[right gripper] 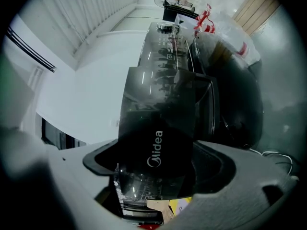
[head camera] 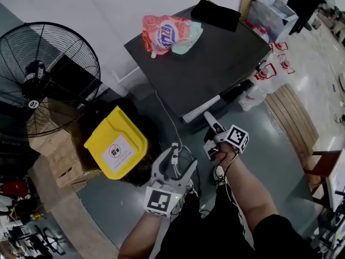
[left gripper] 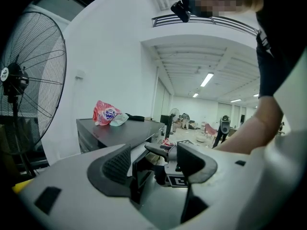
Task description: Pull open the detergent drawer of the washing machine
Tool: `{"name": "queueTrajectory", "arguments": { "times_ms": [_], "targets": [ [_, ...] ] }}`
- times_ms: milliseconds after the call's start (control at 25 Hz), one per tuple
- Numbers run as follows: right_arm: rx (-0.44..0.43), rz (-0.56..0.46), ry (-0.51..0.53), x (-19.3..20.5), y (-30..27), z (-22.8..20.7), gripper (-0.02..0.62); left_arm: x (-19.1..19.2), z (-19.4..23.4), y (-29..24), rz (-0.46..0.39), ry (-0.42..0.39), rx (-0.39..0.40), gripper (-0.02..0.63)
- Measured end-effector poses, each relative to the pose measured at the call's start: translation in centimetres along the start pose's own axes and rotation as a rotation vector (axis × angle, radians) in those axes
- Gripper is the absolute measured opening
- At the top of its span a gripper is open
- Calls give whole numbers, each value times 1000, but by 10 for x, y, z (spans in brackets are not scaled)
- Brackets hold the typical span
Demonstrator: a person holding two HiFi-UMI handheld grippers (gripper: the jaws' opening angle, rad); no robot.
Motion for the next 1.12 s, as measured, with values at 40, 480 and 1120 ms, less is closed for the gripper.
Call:
{"name": "queueTrajectory", "arguments": {
  "times_ms": [40,480,1120],
  "targets": [
    [9,-4,-1,0,1,0,469,0,-1,0,1,2,0,276],
    [17,-25,-11,3,38,3,466,2,-18,7,0,10,27,276],
    [12,-33,-13,6,96,6,466,-2,-49,14,-14,-20,98,276]
  ]
}}
Point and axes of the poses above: the fingertips, and each gripper's own axes: y backward along the fingers, z to its left, x out of its underside, the point moved 2 cm from there along y, backward along the fingers, and after that the axes turned 15 degrees about -x, right-handed, at the moved point
